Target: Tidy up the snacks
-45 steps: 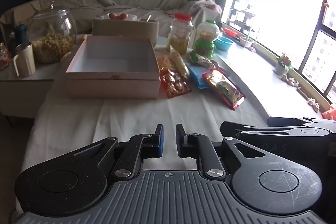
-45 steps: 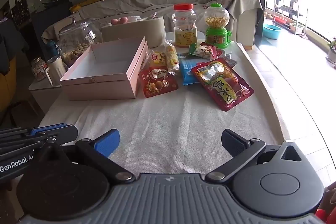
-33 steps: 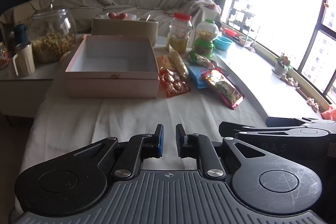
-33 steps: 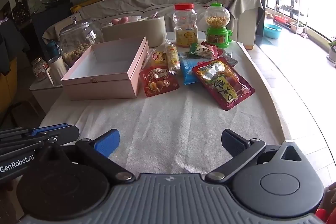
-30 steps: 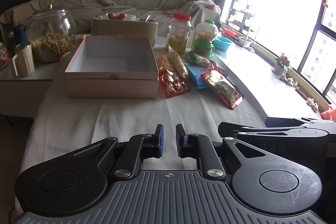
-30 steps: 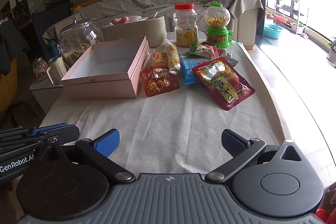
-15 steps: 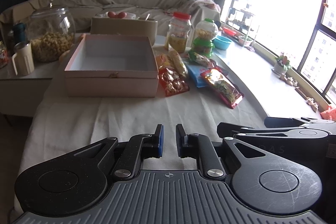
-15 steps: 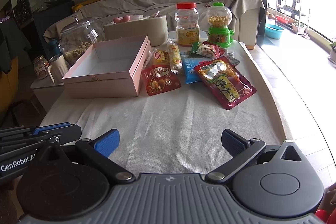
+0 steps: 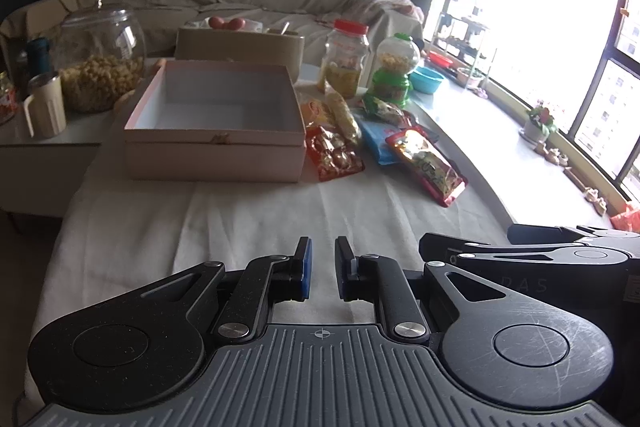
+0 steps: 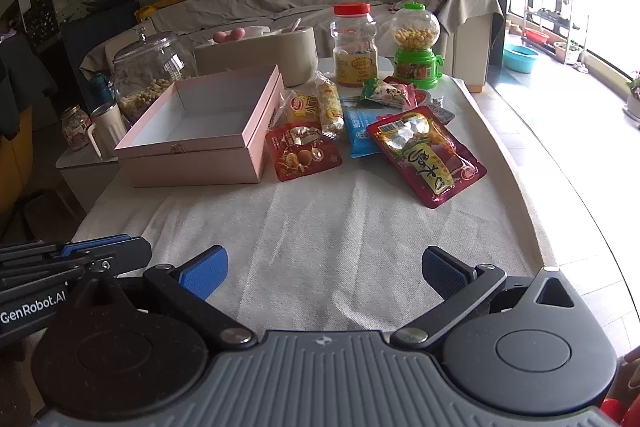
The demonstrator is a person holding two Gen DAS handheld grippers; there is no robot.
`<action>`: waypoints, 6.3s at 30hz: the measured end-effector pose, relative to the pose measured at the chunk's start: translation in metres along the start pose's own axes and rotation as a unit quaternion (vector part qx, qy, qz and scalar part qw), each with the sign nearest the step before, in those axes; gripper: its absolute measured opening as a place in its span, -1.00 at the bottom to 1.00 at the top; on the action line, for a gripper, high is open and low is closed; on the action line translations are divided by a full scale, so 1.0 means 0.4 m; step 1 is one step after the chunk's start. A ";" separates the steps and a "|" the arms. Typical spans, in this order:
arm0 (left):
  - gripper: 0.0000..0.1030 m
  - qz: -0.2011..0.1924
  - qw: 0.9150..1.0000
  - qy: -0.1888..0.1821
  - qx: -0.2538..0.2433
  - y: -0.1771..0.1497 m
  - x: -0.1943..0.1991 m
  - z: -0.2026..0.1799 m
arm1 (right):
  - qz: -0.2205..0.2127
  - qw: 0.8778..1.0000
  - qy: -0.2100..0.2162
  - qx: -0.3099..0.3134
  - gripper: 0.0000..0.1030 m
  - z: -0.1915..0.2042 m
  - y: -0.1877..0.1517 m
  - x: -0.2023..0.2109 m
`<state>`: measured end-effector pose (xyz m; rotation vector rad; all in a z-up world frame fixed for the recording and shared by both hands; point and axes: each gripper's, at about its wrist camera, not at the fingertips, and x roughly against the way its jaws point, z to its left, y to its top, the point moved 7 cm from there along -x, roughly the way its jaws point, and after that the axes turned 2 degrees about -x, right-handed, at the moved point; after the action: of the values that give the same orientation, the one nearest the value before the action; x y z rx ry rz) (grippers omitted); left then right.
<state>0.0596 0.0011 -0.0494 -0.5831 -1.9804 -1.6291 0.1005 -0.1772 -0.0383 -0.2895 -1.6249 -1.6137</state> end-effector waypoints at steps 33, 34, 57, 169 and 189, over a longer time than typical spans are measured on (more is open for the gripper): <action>-0.70 0.060 0.988 -0.135 0.033 0.072 -0.338 0.111 | -0.024 0.992 0.126 0.000 0.20 -0.047 0.439 -0.576; -0.70 0.068 0.988 -0.134 0.031 0.067 -0.347 0.117 | -0.022 0.993 0.119 -0.008 0.20 -0.046 0.461 -0.617; -0.67 0.061 0.972 -0.223 0.045 0.087 -0.314 0.110 | 0.132 0.968 0.213 0.006 -0.34 -0.076 0.202 -0.473; 0.53 -0.011 0.997 -0.063 0.048 -0.012 0.026 0.286 | 0.059 0.966 0.163 0.190 0.28 0.237 0.092 -0.159; 0.53 0.007 0.997 -0.062 0.045 0.399 -0.336 0.375 | -0.007 0.990 0.116 0.078 0.28 0.369 0.552 -0.356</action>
<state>0.2462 0.1773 -0.0344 -0.6756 -2.1212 -1.5188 0.2839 0.0450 0.0492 -0.0090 -1.5647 -1.4610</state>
